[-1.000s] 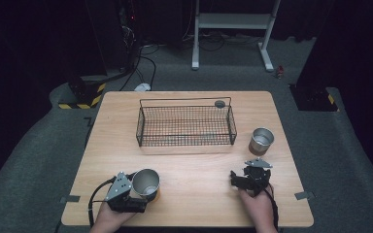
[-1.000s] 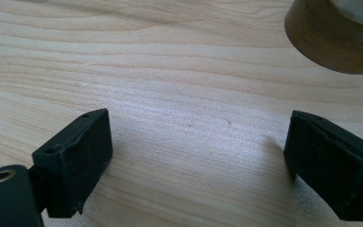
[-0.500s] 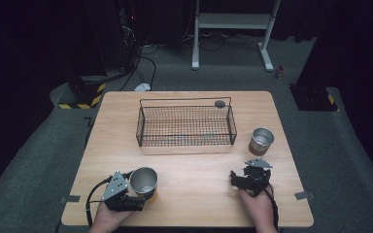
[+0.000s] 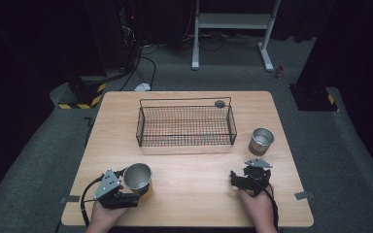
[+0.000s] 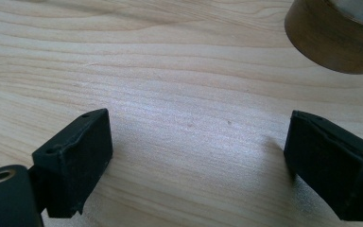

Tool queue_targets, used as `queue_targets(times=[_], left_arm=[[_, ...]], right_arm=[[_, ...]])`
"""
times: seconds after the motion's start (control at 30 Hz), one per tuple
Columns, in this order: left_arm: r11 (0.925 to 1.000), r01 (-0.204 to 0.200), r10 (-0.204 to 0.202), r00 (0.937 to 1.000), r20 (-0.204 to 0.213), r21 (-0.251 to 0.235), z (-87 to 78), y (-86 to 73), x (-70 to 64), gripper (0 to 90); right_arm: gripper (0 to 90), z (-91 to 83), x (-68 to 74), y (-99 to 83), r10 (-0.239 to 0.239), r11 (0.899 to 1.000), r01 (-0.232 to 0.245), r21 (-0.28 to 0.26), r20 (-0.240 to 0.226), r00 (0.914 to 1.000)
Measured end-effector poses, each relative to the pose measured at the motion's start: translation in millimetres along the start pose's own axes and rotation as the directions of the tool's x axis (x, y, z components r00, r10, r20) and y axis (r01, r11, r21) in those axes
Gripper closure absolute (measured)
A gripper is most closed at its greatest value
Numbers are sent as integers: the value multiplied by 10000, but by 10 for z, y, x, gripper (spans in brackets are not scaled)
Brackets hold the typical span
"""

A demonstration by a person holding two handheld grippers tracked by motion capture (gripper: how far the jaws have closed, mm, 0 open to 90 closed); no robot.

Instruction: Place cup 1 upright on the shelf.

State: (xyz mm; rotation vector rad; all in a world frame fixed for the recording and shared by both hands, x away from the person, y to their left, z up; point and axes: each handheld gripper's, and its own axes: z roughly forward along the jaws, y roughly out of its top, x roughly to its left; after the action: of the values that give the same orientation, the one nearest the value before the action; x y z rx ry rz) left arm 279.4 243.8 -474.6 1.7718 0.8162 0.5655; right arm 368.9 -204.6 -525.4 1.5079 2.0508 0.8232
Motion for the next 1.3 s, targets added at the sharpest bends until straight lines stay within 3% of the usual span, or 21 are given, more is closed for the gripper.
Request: queue_targets(times=[0.27,0.7,1.1,1.3], left_arm=[[9999,-7,3,9994,-349,-121,-14,-15,38,132],[9992,337,-344,9990,-285,-236,-5,-13,96,132],[9991,357,-359,9993,-78,-247,66,0,109,133],[9993,300,-306,9992,-268,-238,94,13,93,132]], right_arm=[[85,0,0,0,4,10000,-4,1,-1,10000],[84,0,0,0,3,10000,-3,-1,-4,10000],[86,0,-3,1,-68,10000,68,2,-96,9999],[87,0,-3,1,-106,9999,106,0,-109,9999]])
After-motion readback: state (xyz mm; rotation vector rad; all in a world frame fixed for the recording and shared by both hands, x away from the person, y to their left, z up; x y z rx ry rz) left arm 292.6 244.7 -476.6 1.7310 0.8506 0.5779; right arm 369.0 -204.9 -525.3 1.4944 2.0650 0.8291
